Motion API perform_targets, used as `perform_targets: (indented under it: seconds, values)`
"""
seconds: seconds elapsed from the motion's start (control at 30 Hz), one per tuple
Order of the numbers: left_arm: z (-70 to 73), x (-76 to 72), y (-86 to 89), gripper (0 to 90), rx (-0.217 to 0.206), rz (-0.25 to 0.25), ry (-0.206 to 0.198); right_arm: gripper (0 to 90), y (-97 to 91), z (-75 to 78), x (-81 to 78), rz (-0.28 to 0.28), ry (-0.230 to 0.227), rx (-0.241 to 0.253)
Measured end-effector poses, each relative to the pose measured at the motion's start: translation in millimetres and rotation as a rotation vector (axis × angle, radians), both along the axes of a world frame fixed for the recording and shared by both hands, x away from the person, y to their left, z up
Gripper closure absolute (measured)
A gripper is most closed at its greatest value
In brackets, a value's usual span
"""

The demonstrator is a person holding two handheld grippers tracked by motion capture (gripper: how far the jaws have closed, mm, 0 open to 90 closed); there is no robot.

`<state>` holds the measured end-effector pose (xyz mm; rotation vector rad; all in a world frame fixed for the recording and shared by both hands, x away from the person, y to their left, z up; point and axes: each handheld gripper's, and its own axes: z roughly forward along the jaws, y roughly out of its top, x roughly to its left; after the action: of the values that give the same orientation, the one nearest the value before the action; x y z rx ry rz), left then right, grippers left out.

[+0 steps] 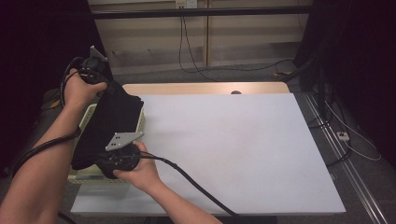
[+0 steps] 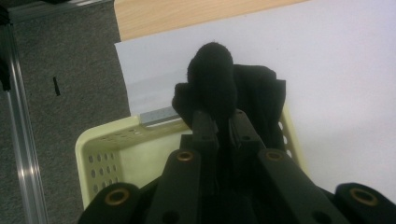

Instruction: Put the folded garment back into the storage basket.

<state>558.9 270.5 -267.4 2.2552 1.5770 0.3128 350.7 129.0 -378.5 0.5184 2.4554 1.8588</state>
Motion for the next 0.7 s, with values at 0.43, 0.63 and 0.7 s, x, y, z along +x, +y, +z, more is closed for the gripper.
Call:
perform_targets:
  seconds: [0.43, 0.63, 0.7]
  values:
    - [-8.0, 0.5, 6.8, 83.8, -0.012, 0.017, 0.017, 80.8, 3.3, -4.0, 1.0, 0.003, 0.001, -0.01]
    - [-10.6, 0.2, 9.4, 83.7, -0.012, 0.024, 0.022, 80.7, 3.8, -4.5, 1.3, 0.003, -0.001, -0.01]
    - [-12.0, 0.2, 10.3, 83.8, -0.014, 0.023, 0.022, 80.7, 4.2, -5.1, 1.5, 0.0, 0.002, -0.01]
